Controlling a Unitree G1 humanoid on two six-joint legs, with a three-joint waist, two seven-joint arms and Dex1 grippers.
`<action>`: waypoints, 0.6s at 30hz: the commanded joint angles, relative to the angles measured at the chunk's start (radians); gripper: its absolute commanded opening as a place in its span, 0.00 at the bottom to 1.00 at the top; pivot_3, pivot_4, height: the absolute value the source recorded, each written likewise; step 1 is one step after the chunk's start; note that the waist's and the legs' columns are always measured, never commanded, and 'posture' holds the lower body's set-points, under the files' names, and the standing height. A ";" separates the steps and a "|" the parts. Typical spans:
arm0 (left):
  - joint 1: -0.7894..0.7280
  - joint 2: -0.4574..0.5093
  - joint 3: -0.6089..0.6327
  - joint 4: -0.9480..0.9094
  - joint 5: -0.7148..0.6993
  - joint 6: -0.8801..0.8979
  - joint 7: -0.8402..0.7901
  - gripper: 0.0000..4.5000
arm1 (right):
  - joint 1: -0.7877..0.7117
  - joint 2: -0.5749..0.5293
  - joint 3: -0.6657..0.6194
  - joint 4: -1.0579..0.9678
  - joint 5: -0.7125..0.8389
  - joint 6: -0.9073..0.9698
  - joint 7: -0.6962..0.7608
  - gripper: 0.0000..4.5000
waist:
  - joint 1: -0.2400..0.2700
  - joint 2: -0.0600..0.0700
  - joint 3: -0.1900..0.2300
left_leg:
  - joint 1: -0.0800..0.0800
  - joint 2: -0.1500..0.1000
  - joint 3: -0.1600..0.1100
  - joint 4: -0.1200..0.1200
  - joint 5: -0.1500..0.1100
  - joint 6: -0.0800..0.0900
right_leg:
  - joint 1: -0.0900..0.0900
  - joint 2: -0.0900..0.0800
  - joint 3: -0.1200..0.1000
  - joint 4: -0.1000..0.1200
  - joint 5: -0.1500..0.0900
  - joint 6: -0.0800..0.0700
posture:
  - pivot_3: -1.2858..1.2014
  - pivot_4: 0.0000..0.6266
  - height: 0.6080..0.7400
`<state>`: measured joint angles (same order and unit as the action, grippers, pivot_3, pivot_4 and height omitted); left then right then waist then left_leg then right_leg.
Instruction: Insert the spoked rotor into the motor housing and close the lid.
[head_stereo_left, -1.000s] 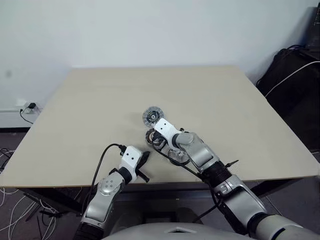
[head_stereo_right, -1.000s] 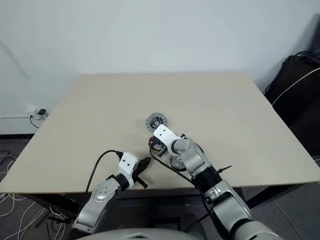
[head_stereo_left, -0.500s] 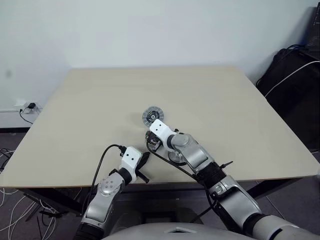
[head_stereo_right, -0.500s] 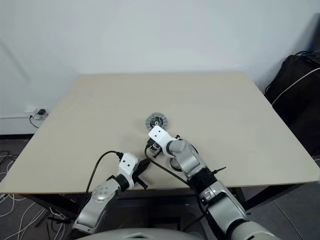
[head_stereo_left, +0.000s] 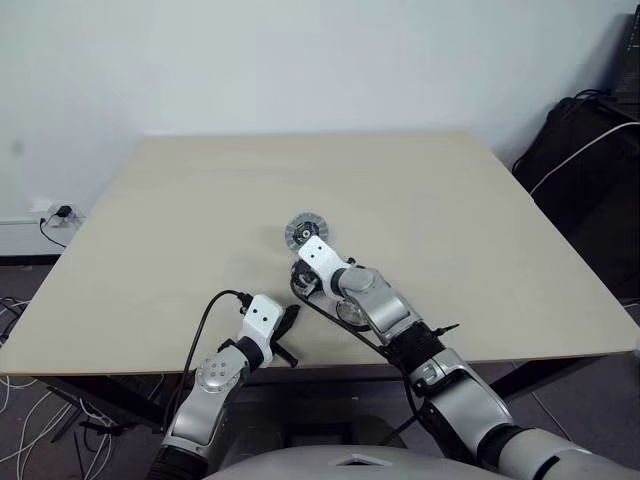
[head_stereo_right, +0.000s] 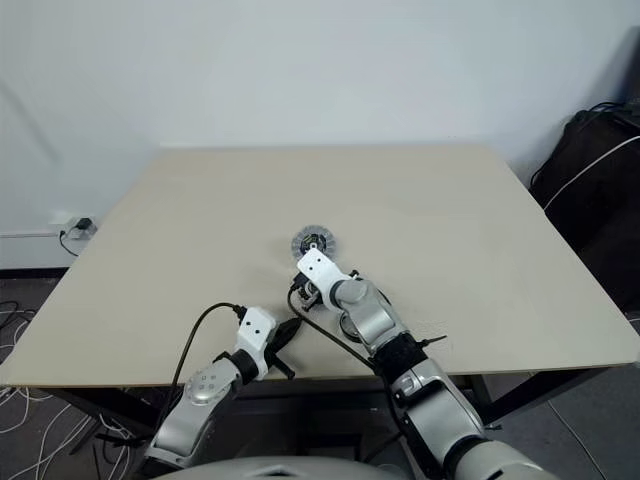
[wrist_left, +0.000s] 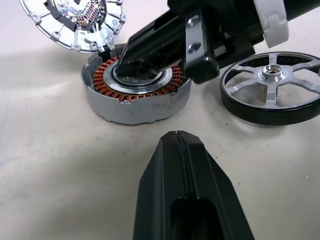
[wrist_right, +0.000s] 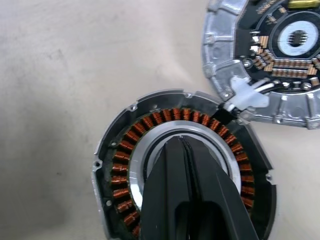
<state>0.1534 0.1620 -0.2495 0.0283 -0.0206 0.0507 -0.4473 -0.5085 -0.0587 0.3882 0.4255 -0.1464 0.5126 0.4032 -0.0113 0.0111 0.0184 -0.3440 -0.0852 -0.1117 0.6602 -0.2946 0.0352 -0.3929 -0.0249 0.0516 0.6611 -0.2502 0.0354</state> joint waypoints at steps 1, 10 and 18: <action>-0.010 0.000 0.001 -0.013 -0.008 -0.027 -0.004 0.00 | 0.006 -0.010 -0.044 -0.110 0.023 -0.036 0.004 0.00 | 0.000 0.000 0.000 | 0.000 0.000 0.000 0.000 0.000 0.000 | 0.000 0.000 0.000 0.000 0.000 0.000 | 0.52 0.00 1.00; -0.007 0.004 -0.002 -0.016 -0.010 -0.026 -0.017 0.00 | 0.094 -0.101 -0.109 -0.343 0.049 0.016 0.018 0.00 | 0.002 0.000 0.001 | -0.001 0.000 -0.001 0.000 0.000 0.000 | 0.000 0.000 0.000 -0.001 0.000 0.000 | 0.52 0.00 1.00; -0.014 0.010 -0.007 -0.019 -0.011 -0.011 -0.036 0.00 | 0.231 -0.189 -0.174 -0.529 0.083 0.145 0.021 0.00 | 0.004 0.000 0.002 | -0.001 0.000 -0.001 0.000 0.000 0.001 | 0.000 -0.001 0.000 -0.001 -0.001 0.001 | 0.52 0.00 1.00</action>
<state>0.1529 0.1698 -0.2506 0.0296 -0.0210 0.0446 -0.4760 -0.2707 -0.2430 0.2399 -0.0414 -0.0833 0.6485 0.4203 -0.0077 0.0107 0.0199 -0.3456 -0.0850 -0.1123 0.6603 -0.2949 0.0357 -0.3930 -0.0254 0.0514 0.6598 -0.2533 0.0400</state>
